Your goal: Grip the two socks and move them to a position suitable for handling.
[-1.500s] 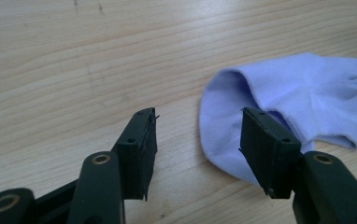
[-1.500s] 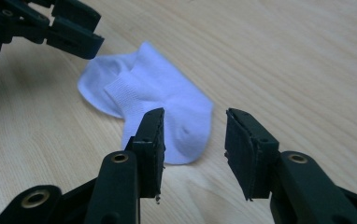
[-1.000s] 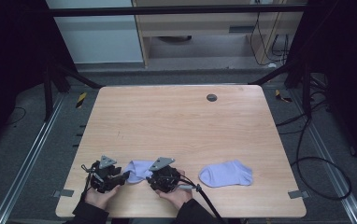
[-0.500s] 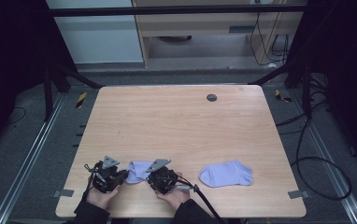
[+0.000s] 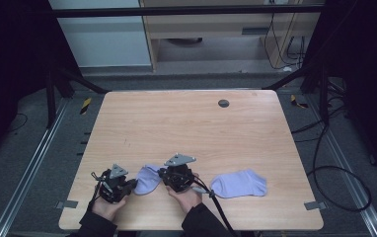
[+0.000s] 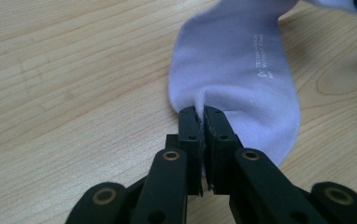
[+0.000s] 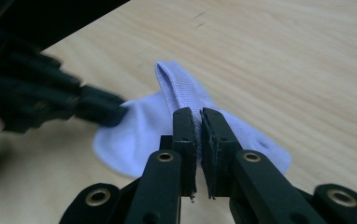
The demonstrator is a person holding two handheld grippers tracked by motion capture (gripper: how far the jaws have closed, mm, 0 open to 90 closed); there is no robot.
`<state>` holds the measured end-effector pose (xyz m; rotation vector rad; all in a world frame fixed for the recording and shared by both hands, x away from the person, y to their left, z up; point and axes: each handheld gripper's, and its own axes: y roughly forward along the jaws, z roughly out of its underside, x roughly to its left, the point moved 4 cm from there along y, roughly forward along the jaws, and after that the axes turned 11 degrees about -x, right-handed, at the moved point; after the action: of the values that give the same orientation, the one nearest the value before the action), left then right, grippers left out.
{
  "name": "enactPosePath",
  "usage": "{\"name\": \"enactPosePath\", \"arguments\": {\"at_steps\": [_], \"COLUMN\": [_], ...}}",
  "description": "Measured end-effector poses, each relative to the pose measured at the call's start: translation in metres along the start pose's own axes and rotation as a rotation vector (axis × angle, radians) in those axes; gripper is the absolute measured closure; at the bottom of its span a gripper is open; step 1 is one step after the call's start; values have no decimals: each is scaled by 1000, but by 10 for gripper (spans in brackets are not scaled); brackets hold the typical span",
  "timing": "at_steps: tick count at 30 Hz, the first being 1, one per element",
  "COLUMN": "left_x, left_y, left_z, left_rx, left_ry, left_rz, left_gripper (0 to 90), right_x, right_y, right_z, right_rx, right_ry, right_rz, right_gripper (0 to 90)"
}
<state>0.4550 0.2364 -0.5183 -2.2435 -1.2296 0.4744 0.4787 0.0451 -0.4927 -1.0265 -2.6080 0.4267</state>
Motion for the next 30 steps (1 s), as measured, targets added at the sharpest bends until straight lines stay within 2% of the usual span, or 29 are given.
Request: {"name": "enactPosePath", "arguments": {"at_steps": [5, 10, 14, 16, 19, 21, 23, 26, 30], "left_x": [1, 2, 5, 6, 8, 9, 8, 4, 1], "left_y": [0, 1, 0, -5, -13, -15, -15, -14, -10], "left_z": [0, 0, -2, -4, -6, -4, -2, -1, 2], "left_rx": [0, -5, -16, -45, -76, -76, -50, -31, -2], "left_ry": [1, -3, -16, -38, -65, -91, -107, -108, -104], "left_rz": [2, -7, -22, -28, -41, -49, -49, -47, -48], "left_gripper": [855, 844, 749, 690, 637, 616, 613, 626, 656], "right_x": [-13, -26, -36, -41, -49, -53, -56, -61, -66], "right_y": [9, 21, 26, 24, 21, 22, 26, 32, 40], "right_z": [-6, -13, -20, -24, -27, -24, -21, -14, -3], "right_rx": [-7, -4, -10, -28, -24, 7, 45, 86, 134], "right_ry": [11, -2, -22, -44, -51, -33, -51, -37, -49], "right_rz": [68, 122, 149, 168, 173, 160, 153, 148, 155], "right_gripper": [842, 819, 718, 687, 666, 652, 651, 659, 680]}}
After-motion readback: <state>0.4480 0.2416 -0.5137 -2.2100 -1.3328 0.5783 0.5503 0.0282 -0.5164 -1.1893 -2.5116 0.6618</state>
